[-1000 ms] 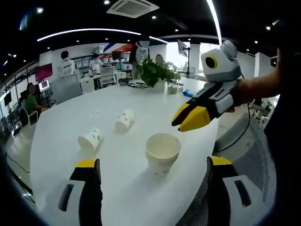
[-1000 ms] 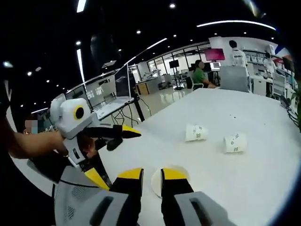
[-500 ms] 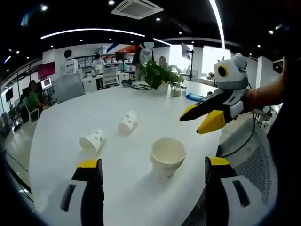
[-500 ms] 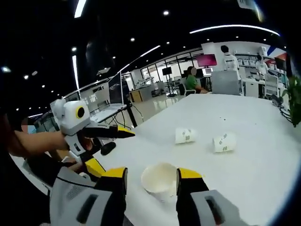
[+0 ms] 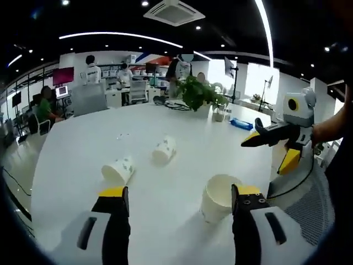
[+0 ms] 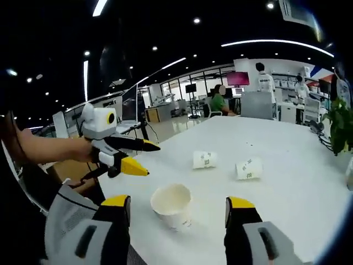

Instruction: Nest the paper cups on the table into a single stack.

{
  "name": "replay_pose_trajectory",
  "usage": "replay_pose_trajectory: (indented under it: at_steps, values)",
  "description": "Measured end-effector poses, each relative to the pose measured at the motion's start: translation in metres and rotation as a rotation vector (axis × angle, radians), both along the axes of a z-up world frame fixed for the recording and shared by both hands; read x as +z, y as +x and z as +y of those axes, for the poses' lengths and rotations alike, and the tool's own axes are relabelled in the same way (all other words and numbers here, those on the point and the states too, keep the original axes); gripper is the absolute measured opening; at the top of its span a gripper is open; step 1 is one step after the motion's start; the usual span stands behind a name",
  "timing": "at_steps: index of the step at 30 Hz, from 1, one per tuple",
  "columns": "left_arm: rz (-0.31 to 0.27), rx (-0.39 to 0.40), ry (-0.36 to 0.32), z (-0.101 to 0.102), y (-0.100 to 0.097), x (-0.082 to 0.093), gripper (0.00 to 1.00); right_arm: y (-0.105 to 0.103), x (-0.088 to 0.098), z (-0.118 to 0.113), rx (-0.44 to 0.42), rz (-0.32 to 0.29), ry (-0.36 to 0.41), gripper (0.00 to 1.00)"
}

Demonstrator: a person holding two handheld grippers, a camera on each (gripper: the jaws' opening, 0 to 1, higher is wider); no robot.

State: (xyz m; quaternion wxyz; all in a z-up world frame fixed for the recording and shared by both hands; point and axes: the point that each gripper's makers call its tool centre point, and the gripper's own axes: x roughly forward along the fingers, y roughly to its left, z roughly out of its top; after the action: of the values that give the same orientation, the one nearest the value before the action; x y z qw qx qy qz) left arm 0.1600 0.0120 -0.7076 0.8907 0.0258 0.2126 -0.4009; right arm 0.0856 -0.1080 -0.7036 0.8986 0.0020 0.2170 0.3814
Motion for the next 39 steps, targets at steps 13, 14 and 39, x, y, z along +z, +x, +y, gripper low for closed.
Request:
replay_pose_trajectory:
  at_steps: [13, 14, 39]
  values:
    - [0.000, 0.086, 0.060, 0.033, 0.060, -0.023, 0.63, 0.001, -0.014, -0.035, -0.020, -0.081, -0.085, 0.94]
    - [0.002, 0.094, 0.054, 0.034, 0.062, -0.024, 0.63, 0.000, -0.016, -0.037, -0.026, -0.075, -0.088, 0.95]
    - [0.150, 0.207, -0.062, 0.047, 0.117, -0.048, 0.51, -0.004, -0.029, -0.062, -0.142, -0.054, -0.042, 1.00]
